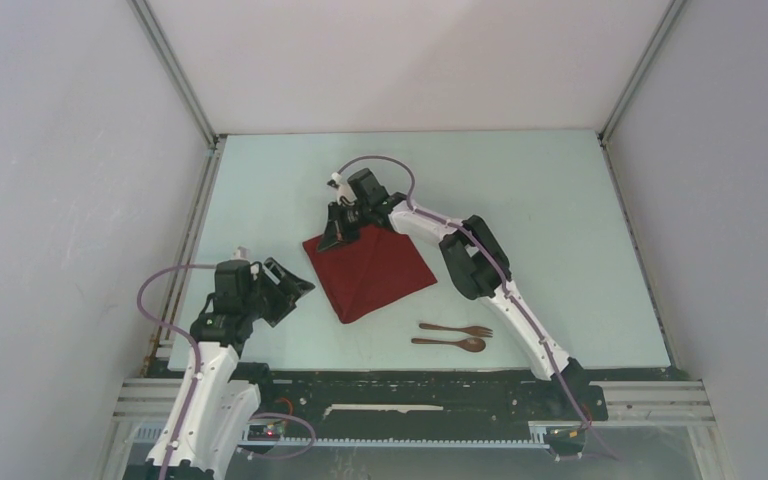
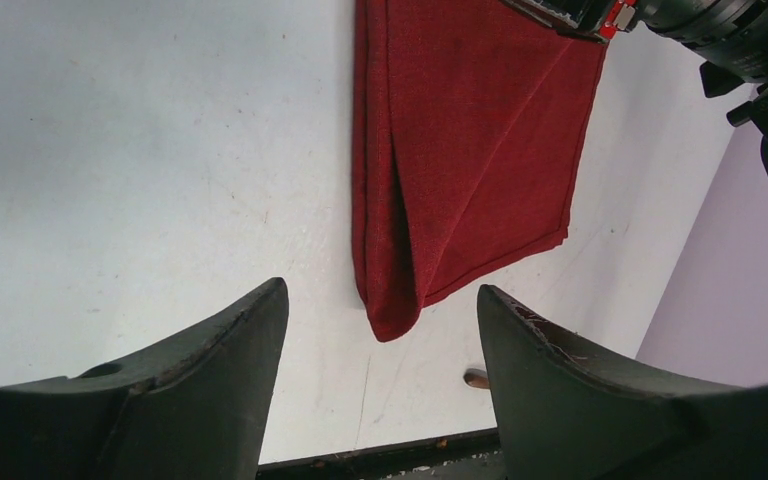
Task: Fold the napkin into a case and place the utensils inside
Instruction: Smooth out the square-folded napkin at the center of the board.
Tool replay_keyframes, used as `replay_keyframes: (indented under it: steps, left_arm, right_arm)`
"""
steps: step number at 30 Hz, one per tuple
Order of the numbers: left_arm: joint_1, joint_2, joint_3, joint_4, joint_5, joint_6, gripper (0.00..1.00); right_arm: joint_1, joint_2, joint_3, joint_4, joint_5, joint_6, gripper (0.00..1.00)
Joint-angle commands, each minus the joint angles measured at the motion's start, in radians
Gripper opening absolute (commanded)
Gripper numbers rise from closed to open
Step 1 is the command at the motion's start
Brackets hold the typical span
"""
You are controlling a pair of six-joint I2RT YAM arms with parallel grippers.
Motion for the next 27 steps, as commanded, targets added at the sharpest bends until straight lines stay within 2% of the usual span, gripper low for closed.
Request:
replay_keyframes:
  steps: [1, 21, 23, 27]
  left_arm:
    - [0.009, -0.016, 0.044, -0.004, -0.012, 0.03, 0.75]
    - [0.009, -0.015, 0.042, -0.002, 0.002, 0.034, 0.74]
    - [0.009, -0.012, 0.041, 0.001, 0.005, 0.035, 0.74]
    - [0.009, -0.001, 0.039, 0.018, 0.018, 0.037, 0.75]
  right_arm:
    - [0.006, 0.015, 0.065, -0.009, 0.007, 0.014, 0.0]
    - [0.017, 0.088, 0.198, -0.019, -0.006, 0.039, 0.11]
    - [0.017, 0.091, 0.202, -0.018, -0.002, 0.041, 0.17]
    - [0.016, 0.092, 0.232, -0.055, -0.005, 0.035, 0.38]
